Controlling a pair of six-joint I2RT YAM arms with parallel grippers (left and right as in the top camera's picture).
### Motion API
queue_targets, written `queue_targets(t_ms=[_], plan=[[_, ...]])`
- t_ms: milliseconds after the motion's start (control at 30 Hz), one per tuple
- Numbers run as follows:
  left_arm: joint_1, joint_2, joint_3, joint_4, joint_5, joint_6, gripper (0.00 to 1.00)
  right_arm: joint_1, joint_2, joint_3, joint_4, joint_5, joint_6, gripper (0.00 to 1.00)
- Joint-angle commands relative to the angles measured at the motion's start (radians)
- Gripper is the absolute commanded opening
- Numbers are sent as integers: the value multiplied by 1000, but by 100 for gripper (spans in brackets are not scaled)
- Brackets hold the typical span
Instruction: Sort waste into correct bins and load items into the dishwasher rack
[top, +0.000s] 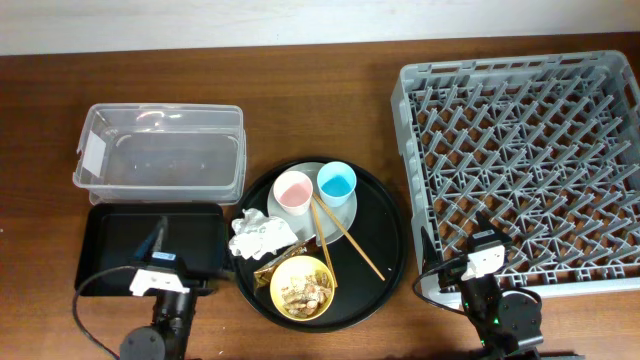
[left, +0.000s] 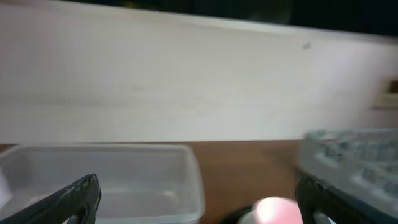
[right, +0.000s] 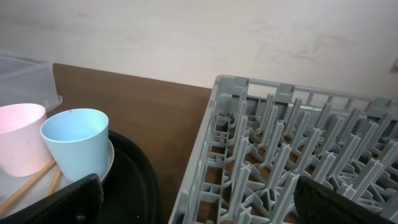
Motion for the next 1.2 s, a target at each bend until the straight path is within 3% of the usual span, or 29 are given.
queue_targets(t_ms=[0, 167, 300, 333, 467, 667, 833, 933, 967, 1000, 1167], plan=[[3, 14, 159, -31, 230, -61, 99, 2, -10, -5, -5, 12, 8, 99], [3, 193, 544, -315, 296, -18, 99, 2, -10, -5, -5, 12, 8, 99], [3, 446, 878, -668, 339, 76, 99, 2, -10, -5, -5, 12, 8, 99], [3, 576, 1025, -828, 339, 78, 99, 2, -10, -5, -5, 12, 8, 99], [3, 780, 1207, -1015, 338, 77, 99, 2, -10, -5, -5, 12, 8, 99], [3, 952, 1228, -1024, 350, 78, 99, 2, -10, -5, -5, 12, 8, 99], [3, 1109, 1227, -1184, 338, 77, 99, 2, -10, -5, -5, 12, 8, 99], [-5, 1199, 1214, -1305, 229, 68, 89, 2, -10, -5, -5, 12, 8, 99], [-13, 1215, 1204, -1317, 183, 45, 75, 2, -10, -5, -5, 12, 8, 99], [-33, 1229, 1186, -1319, 125, 2, 70, 2, -10, -5, -5, 12, 8, 99], [-202, 1235, 1072, -1241, -101, -199, 78, 2, -10, -5, -5, 12, 8, 99]])
